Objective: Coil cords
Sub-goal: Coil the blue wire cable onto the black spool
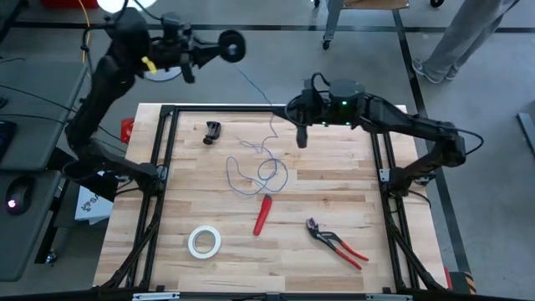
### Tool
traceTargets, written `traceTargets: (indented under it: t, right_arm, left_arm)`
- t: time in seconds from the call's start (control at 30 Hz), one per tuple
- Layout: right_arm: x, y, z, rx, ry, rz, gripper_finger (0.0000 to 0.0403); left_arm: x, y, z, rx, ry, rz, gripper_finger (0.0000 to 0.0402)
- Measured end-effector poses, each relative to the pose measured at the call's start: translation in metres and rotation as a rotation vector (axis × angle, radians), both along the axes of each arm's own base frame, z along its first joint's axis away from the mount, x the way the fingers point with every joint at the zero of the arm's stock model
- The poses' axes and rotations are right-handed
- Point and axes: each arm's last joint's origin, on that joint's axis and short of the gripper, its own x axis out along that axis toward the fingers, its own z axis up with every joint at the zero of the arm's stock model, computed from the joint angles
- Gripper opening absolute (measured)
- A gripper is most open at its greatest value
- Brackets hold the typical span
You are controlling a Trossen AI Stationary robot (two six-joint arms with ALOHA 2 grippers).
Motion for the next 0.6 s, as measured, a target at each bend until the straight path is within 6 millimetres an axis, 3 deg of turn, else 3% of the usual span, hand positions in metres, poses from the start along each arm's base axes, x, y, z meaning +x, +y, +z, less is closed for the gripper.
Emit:
traceTargets:
  t: [0.13,0.27,0.4,0.6]
  right_arm:
    - [-0.018,-0.001,0.010,-0.036,0.002,-0.057,0.0000]
    - [-0.027,-0.008,0.018,-0.049,-0.040,-0.102,0.0000]
    - [-0.028,-0.015,0.023,-0.060,-0.094,-0.120,0.0000]
    - [-0.022,-0.016,0.026,-0.063,-0.151,-0.112,0.0000]
  left_arm:
    - [-0.014,-0.004,-0.011,-0.106,0.116,0.028,0.0000]
    - [-0.011,-0.004,-0.026,-0.251,0.212,-0.043,0.0000]
    - [0.010,0.002,-0.043,-0.369,0.286,-0.149,0.0000]
    - [0.062,0.011,-0.068,-0.476,0.337,-0.379,0.0000]
